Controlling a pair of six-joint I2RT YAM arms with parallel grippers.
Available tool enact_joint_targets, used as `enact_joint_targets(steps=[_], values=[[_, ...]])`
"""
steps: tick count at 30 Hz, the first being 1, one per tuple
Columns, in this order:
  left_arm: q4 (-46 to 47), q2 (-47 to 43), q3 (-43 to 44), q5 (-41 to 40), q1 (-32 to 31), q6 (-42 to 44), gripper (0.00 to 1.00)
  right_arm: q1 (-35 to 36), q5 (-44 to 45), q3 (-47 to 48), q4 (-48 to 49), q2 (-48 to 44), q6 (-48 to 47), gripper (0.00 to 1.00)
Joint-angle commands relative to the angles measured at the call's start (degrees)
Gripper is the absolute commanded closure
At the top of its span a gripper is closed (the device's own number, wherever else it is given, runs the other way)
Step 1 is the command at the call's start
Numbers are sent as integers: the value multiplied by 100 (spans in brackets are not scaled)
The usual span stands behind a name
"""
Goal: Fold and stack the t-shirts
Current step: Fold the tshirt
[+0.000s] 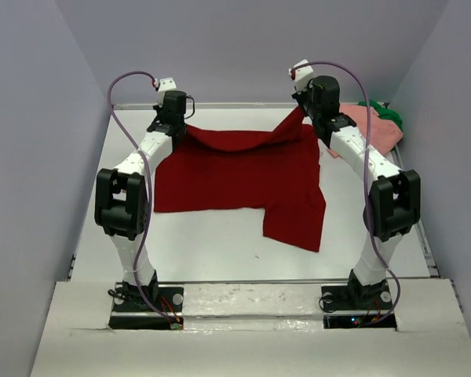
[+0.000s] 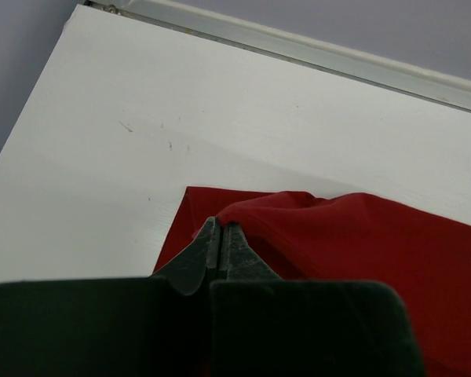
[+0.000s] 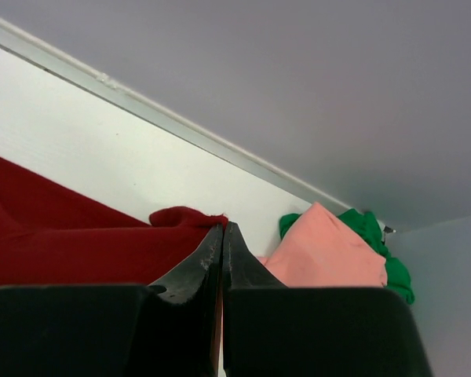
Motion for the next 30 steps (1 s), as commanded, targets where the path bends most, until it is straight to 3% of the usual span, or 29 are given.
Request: enact_joint_targets(steps=[1, 14, 30], values=[[475, -85, 273, -86, -2, 8, 100, -210, -204, 662, 172, 284, 145, 100], [247, 355, 1151, -324, 112, 192, 100, -438, -239, 3052, -662, 1436, -5, 100], [-8, 1294, 2277, -51, 288, 545, 100, -605, -581, 3677, -812, 2174, 100, 100]])
